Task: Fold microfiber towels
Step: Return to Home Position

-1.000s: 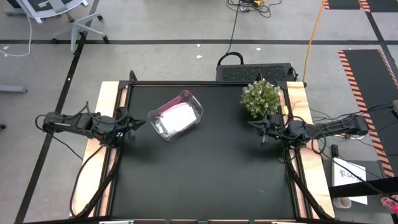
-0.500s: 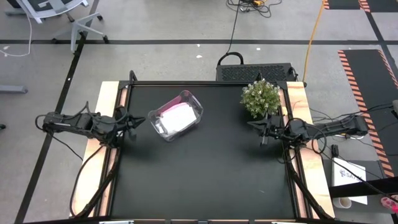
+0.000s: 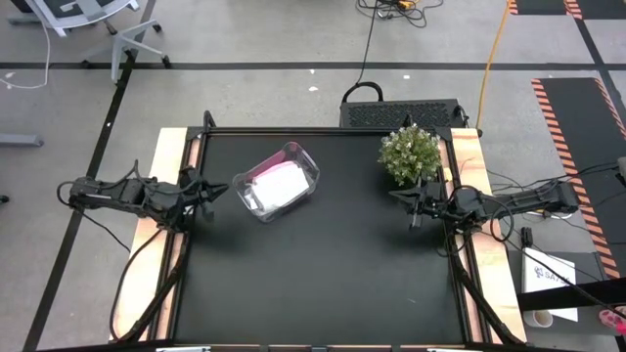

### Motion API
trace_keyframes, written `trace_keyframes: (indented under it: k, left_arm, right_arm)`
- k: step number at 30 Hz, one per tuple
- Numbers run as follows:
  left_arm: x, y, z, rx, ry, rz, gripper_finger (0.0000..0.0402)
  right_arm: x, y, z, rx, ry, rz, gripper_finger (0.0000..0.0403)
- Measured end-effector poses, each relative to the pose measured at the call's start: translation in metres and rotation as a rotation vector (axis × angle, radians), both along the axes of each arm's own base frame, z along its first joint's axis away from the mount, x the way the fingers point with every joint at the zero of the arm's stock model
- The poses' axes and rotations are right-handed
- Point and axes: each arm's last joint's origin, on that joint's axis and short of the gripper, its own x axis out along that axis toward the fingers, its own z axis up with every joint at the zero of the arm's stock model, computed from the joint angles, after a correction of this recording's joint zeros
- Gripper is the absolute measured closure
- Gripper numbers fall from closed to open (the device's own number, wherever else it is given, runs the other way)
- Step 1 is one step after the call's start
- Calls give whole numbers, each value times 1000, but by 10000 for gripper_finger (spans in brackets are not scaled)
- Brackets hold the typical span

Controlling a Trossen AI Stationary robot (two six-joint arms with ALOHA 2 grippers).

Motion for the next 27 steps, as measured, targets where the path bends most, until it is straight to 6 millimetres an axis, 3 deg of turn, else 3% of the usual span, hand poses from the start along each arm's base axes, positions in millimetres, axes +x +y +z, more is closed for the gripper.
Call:
trace_keyframes:
  k: [7,11,27]
  left_arm:
    - [4,-1,-32,-33,-200,7,369]
    - [13,-2,-54,-42,-225,-2,369]
    - [15,-3,-50,-62,-295,-23,369]
  right_arm:
    - [-5,-1,5,8,-59,-1,403]
    - [-8,-1,9,14,-103,-2,403]
    - [-26,-4,25,40,-306,-2,403]
